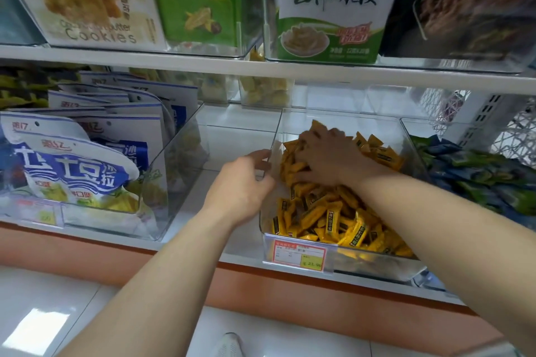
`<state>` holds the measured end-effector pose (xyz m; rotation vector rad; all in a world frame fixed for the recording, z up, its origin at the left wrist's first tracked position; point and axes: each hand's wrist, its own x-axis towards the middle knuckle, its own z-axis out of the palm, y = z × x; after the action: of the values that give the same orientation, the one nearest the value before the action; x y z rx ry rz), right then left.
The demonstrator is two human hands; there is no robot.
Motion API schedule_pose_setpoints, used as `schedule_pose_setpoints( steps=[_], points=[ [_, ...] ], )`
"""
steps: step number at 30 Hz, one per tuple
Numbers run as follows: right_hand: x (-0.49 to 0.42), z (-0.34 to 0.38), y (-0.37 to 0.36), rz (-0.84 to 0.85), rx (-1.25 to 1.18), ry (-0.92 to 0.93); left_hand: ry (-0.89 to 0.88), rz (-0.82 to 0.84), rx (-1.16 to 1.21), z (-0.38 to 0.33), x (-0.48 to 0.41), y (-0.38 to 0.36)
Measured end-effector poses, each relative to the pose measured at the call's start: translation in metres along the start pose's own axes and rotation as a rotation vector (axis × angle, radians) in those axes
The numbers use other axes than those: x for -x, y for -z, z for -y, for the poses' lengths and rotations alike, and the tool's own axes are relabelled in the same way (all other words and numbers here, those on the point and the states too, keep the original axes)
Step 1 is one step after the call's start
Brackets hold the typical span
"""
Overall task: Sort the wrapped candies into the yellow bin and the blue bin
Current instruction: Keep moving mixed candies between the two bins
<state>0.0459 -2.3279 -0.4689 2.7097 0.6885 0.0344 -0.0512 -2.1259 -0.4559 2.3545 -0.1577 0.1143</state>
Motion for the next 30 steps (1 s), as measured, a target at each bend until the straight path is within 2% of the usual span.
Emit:
schedule_pose_setpoints(
  steps=[6, 10, 12, 15, 17, 21, 24, 26, 30],
  points=[
    [0.012, -0.015, 0.014, -0.115, -0.058, -0.059, -0.012, 0.009, 0.028, 0.001, -0.003, 0.001],
    [0.042, -0.019, 0.024, -0.132, -0.381, -0.172, -0.013, 0.018, 0.025, -0.001, -0.003, 0.002],
    [0.061, -0.027, 0.026, -0.152, -0.526, -0.270, -0.049, -0.052, -0.051, -0.009, -0.002, 0.001],
    [0.092, -0.040, 0.029, -0.085, -0.738, -0.454, -0.185, -0.195, -0.119, -0.035, 0.000, -0.006],
    [0.105, -0.046, 0.031, 0.019, -0.731, -0.556, -0.197, -0.140, -0.034, -0.052, 0.003, -0.023],
    [0.099, -0.039, 0.036, 0.168, -0.556, -0.616, 0.125, 0.153, -0.010, -0.059, -0.004, -0.064],
    [0.080, -0.028, 0.031, 0.284, -0.450, -0.601, 0.341, 0.264, 0.042, -0.049, -0.020, -0.076],
    [0.071, -0.028, 0.020, 0.344, -0.511, -0.574, 0.415, 0.263, 0.095, -0.047, -0.026, -0.084],
    [0.070, -0.039, 0.002, 0.250, -0.861, -0.703, 0.491, 0.237, 0.132, -0.048, -0.026, -0.095]
  ],
)
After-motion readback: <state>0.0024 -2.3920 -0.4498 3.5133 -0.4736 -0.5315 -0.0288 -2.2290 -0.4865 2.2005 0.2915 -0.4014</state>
